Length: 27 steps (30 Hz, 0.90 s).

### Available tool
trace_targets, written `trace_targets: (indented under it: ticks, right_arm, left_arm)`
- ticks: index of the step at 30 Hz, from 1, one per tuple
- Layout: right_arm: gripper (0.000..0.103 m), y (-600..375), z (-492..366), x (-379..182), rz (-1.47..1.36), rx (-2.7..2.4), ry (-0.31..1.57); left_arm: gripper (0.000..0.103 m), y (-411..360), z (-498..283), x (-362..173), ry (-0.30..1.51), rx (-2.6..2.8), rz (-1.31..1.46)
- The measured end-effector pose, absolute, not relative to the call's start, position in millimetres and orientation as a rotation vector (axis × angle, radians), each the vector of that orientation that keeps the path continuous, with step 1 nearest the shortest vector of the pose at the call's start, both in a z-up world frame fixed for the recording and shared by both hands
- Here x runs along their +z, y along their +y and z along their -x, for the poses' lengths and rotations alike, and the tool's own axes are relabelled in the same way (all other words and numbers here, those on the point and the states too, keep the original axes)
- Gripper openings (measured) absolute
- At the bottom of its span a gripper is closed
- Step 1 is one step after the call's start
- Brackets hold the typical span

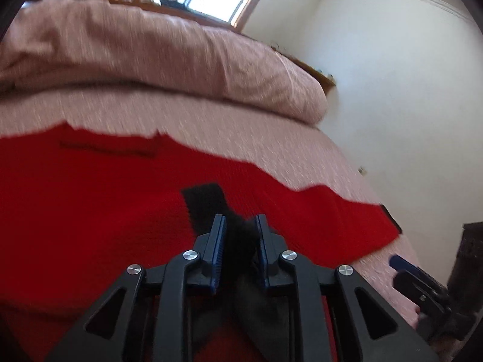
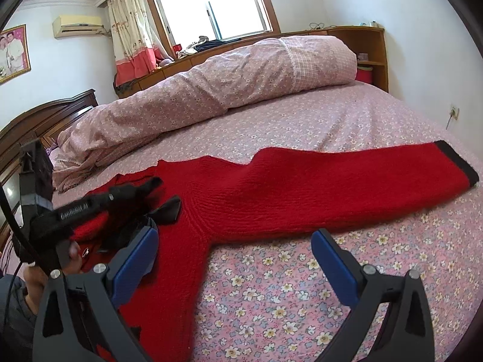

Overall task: Fold small clothes
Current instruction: 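Carry the held sleeve across the cardigan body with the left tool, release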

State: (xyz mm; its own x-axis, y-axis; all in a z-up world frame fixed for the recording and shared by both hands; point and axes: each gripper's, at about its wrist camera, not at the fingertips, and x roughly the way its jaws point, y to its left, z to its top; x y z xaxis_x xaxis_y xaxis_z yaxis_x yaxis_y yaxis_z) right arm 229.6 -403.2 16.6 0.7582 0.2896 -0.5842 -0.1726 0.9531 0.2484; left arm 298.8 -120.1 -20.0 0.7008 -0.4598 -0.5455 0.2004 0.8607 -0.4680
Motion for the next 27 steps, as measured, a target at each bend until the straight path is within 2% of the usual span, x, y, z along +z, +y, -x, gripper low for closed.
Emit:
trace_targets:
  ticks: [4, 6, 9, 14, 18, 22, 27]
  right_arm:
    - [0.103, -401.2, -231.8, 16.8, -0.199, 0.261, 0.672]
    - [0.103, -399.5, -233.1, 17.6, -0.206, 0.267, 0.670]
    - [0.103, -392.9, -235.3, 19.4, -0.205, 0.284, 0.667]
    - [0.103, -389.6, -239.9, 16.4, -0.230, 0.306, 0.679]
    - [0.103, -401.2, -238.6, 7.1, -0.256, 0.287, 0.702]
    - [0.103, -422.7, -232.8, -2.3, -0.304, 0.234, 0.709]
    - [0.103, -464.0, -226.5, -7.9, -0.380, 0.138, 0.707]
  left_arm:
    - [0.025, -115.4, -287.3, -7.5, 0.708, -0.412, 0.383]
    - [0.035, -104.4, -278.5, 6.6, 0.692, -0.408, 0.362]
    - [0.041, -82.2, -267.0, 25.0, 0.663, -0.366, 0.312]
    - [0.045, -26.0, -237.0, 37.7, 0.639, -0.168, 0.070]
    - [0.047, 25.3, -215.5, 18.6, 0.653, -0.019, -0.063]
    - [0.047, 80.5, -207.4, -7.0, 0.683, 0.109, 0.070]
    - [0.047, 114.3, -221.8, -25.7, 0.754, 0.146, 0.236]
